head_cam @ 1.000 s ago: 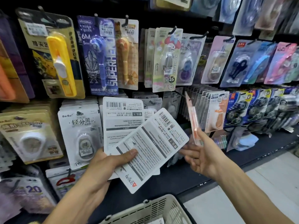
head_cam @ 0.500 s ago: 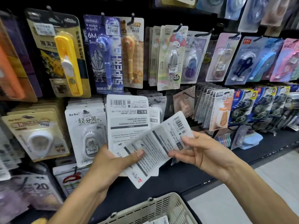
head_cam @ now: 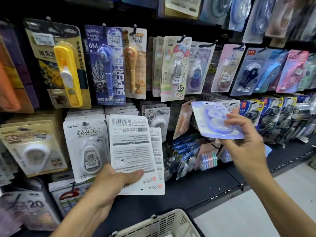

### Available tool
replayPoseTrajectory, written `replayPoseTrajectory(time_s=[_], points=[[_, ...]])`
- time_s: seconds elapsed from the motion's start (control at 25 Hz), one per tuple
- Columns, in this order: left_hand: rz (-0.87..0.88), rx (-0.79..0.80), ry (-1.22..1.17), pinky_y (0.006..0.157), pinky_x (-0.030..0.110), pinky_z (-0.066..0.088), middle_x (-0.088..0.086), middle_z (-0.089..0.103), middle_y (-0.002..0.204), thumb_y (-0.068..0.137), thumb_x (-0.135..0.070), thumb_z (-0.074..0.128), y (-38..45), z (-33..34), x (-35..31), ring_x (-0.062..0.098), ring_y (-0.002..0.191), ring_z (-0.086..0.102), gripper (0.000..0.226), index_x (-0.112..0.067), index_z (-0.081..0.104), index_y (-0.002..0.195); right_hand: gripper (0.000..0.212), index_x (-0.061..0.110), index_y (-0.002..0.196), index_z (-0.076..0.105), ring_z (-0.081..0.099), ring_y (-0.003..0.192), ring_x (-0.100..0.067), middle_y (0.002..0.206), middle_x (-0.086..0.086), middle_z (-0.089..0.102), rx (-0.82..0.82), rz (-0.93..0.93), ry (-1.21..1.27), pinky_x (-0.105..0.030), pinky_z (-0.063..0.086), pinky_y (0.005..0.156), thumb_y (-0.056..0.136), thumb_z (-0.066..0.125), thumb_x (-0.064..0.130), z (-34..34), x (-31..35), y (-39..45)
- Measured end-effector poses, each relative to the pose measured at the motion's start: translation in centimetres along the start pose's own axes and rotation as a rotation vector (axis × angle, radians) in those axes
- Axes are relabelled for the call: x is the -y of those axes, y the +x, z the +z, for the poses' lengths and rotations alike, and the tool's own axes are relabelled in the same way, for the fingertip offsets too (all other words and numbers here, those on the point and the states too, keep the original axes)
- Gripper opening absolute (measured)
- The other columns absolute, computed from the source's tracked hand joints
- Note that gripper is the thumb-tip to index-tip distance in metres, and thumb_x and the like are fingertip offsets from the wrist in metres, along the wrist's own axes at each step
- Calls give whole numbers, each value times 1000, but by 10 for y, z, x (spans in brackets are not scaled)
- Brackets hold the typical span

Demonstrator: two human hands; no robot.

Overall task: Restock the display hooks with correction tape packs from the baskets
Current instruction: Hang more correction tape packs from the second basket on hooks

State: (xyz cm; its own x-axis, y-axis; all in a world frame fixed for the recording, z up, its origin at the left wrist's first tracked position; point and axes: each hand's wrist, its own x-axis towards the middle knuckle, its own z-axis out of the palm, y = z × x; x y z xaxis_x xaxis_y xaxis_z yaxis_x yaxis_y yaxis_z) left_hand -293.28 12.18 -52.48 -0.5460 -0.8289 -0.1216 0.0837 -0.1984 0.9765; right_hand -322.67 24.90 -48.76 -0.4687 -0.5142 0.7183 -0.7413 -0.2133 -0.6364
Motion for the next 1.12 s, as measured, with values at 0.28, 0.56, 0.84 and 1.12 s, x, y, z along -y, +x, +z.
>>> replayPoseTrajectory(time_s=[0.28, 0.56, 0.84, 1.12], points=[[-29, 6, -34, 91, 40, 56, 5, 79, 107, 79, 4, 75, -2, 6, 0, 23, 97, 77, 36, -12, 75, 110, 46, 14, 99, 59, 53, 119, -7, 124, 5, 55, 130, -33, -248, -4, 34, 94, 69, 74, -17, 14, -17, -6], [8, 30, -104, 79, 35, 62, 1, 80, 107, 72, -10, 79, -2, 4, 0, 23, 99, 76, 38, -18, 76, 109, 54, 21, 121, 58, 43, 136, -11, 145, 7, 46, 286, 162, -331, -25, 41, 97, 79, 63, -13, 17, -19, -10], [949, 46, 1182, 80, 33, 57, -17, 72, 116, 59, 11, 85, -6, -1, 0, 11, 97, 68, 88, -38, 56, 125, 54, 22, 122, 72, 74, 93, -24, 123, -8, 72, 691, 1038, 581, -34, 59, 81, 83, 71, 59, 43, 6, -31], [1070, -256, 1223, 102, 45, 40, 3, 61, 139, 60, 14, 86, -2, -5, 5, 23, 126, 50, 87, -28, 50, 127, 73, 9, 125, 68, 74, 92, -21, 114, -13, 74, 936, 985, 912, -33, 61, 76, 61, 96, 31, 72, 20, -61]])
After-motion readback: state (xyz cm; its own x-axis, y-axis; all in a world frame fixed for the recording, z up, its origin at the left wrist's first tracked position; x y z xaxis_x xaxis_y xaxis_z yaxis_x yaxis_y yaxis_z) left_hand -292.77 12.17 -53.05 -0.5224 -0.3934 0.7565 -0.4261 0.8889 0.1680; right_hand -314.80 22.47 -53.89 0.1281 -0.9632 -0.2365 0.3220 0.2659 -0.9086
